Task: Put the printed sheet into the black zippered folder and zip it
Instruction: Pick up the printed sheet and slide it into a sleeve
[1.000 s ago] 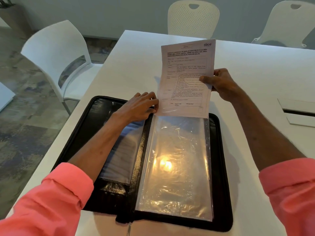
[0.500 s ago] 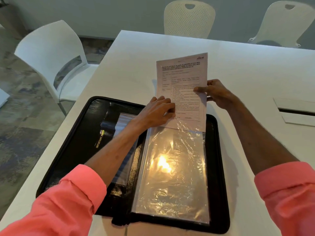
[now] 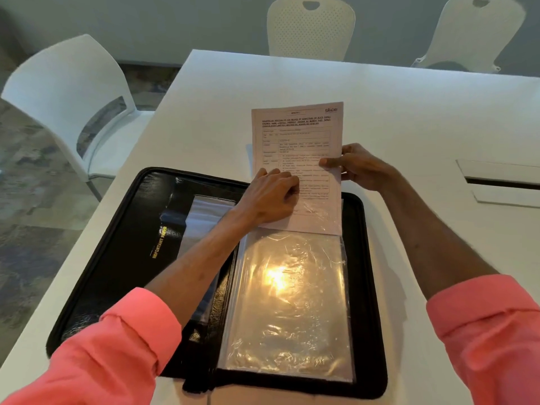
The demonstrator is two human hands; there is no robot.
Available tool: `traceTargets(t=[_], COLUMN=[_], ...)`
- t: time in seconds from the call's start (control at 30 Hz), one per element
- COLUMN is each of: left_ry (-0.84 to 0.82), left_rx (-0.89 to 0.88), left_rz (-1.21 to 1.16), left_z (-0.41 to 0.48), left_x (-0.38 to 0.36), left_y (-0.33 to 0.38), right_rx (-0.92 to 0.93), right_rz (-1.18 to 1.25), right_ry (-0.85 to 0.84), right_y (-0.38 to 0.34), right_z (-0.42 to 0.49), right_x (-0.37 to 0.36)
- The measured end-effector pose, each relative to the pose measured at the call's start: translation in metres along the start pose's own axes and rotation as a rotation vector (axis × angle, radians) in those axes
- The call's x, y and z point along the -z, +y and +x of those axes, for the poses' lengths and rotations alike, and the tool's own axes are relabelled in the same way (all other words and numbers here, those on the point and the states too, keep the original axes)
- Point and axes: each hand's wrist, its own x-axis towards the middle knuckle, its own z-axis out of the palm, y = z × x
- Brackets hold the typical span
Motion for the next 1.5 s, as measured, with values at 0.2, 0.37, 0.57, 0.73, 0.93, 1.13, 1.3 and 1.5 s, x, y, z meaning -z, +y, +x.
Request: traceTargets(t=[0.2,0.37,0.57,0.73,0.93,1.13,1.3,1.5], left_ry=[-0.041,0.084,0.159,0.141,-0.034,-0.178,-0.206,-0.151], left_rx=[-0.059,-0.045,-0.031,-0.02,-0.012,0.028,0.047,0.055], left_rz=[-0.081,-0.163,-0.195,-0.174,-0.143,-0.141,-0.157,-0.172], left_z=[0.02,0.033,0.035,0.033,0.022,0.003,-0.006,-0.01], left_x=[-0.005,-0.021,-0.025,-0.022,-0.008,0.02,0.031,0.027], left_y=[0.026,0.051,0.056,0.054,0.03,-0.016,-0.033,-0.034], right_rx=[0.007,-0.009,-0.054,-0.155,-0.12,-0.021,0.006,0.084], right_rz=[0.006,0.052,0.024,-0.081,0.015,0.154,0.185,0.108], right_ry=[0.023,0.019,-0.022,-0.205,-0.123,0.098,0.283,0.179], right_y=[-0.007,-0.008,-0.001,0.009,0.01,0.007,0.004,-0.004], right_z=[0.002,0.0,-0.01,-0.018,-0.01,0.012,0.03,0.015], right_x=[-0.003,-0.007,-0.003,-0.005,-0.004,-0.014,-0.032,-0.023])
